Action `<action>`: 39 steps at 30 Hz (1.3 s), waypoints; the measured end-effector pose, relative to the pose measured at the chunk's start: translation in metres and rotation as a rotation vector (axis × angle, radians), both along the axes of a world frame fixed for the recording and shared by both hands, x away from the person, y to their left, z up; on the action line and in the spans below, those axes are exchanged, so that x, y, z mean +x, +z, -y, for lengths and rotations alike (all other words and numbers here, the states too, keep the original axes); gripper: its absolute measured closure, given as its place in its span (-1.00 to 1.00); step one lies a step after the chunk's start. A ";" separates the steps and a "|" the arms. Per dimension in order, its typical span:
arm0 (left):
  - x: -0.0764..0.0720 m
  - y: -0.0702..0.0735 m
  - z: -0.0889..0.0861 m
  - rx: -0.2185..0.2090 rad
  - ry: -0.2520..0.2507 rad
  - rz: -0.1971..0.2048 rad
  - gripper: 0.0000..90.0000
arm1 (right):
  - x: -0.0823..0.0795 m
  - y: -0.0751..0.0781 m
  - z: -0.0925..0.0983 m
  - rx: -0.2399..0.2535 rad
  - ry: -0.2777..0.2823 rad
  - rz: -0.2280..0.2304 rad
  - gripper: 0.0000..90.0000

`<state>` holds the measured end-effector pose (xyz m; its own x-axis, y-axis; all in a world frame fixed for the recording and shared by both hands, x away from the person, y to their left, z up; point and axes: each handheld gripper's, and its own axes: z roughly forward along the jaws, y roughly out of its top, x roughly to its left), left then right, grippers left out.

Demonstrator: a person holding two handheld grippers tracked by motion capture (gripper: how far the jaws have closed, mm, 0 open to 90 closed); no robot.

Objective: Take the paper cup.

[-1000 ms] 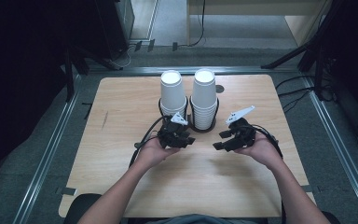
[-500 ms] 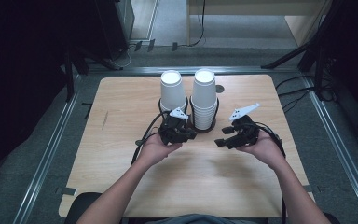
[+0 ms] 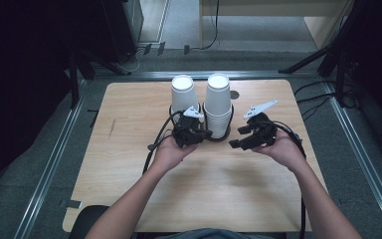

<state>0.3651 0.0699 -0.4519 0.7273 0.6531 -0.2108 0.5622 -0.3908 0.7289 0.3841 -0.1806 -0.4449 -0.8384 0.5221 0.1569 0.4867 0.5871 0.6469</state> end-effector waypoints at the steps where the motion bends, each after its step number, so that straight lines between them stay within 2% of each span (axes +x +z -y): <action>1: 0.000 0.000 0.000 0.000 0.000 0.000 0.97 | 0.001 0.002 0.001 0.000 -0.002 0.003 -0.31; 4: 0.004 0.003 0.003 -0.015 0.009 0.001 0.97 | 0.005 0.008 0.003 0.009 -0.014 0.008 -0.33; 6: 0.006 0.005 0.005 -0.004 0.014 0.016 0.98 | 0.008 0.012 0.003 0.019 -0.023 0.006 -0.33; 19: 0.017 0.012 0.013 0.004 0.060 0.037 0.98 | 0.022 0.036 -0.001 0.017 -0.029 0.039 -0.44; 21: 0.018 0.013 0.015 0.015 0.069 0.050 0.98 | 0.027 0.043 -0.003 0.017 -0.033 0.047 -0.47; 30: 0.020 0.013 0.019 0.006 0.098 0.060 0.98 | 0.040 0.065 -0.010 0.030 -0.033 0.079 -0.53; 33: 0.020 0.013 0.020 0.010 0.107 0.069 0.97 | 0.042 0.069 -0.013 0.024 -0.030 0.083 -0.54; 34: 0.020 0.013 0.021 0.030 0.106 0.073 0.97 | 0.045 0.072 -0.016 0.024 -0.024 0.088 -0.54; 36: 0.020 0.013 0.022 0.039 0.101 0.088 0.96 | 0.047 0.075 -0.019 0.020 -0.020 0.093 -0.54; 39: 0.020 0.014 0.022 0.030 0.101 0.081 0.95 | 0.049 0.078 -0.023 0.017 -0.014 0.100 -0.56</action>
<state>0.3856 0.0478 -0.4380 0.6715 0.7289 -0.1334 0.5395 -0.3576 0.7623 0.4330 -0.1573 -0.3672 -0.8428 0.5319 0.0818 0.4273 0.5691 0.7025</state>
